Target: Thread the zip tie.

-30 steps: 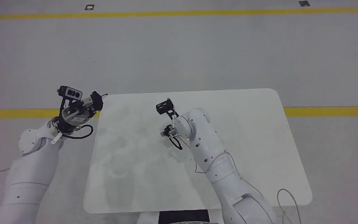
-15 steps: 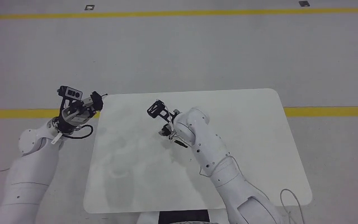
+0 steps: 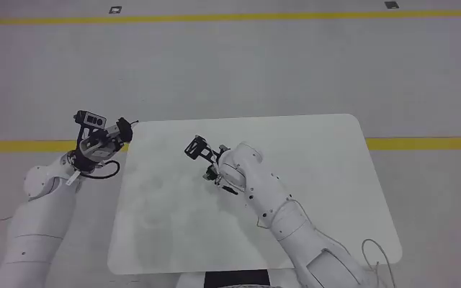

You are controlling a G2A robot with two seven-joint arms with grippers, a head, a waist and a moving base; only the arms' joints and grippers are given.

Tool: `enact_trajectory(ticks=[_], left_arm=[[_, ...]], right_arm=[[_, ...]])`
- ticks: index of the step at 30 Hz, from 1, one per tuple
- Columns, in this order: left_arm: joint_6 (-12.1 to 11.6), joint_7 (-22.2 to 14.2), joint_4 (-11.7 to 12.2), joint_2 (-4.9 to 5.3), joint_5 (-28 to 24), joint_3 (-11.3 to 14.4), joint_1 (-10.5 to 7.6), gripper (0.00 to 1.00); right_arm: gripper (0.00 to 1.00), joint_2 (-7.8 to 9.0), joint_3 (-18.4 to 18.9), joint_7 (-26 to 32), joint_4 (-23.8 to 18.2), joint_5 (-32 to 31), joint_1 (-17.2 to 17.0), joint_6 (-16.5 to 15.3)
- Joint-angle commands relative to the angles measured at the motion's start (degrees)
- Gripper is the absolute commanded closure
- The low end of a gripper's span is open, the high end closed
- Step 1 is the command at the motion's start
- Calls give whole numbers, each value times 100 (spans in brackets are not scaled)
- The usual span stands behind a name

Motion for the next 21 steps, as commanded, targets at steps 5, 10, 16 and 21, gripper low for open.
enact_trajectory(ticks=[5,10,16,21], left_arm=[[0,0,0,0,0,0,0,100],[0,0,0,0,0,0,0,100],[0,0,0,0,0,0,0,100],[0,0,0,0,0,0,0,100]], right_arm=[[0,102,-477,-65,285,105,338,0],[0,102,-477,-65,285,105,338,0],[0,200,-578,-94,293,-144,471,0],[54,330,-780,8,330,17,650,0]])
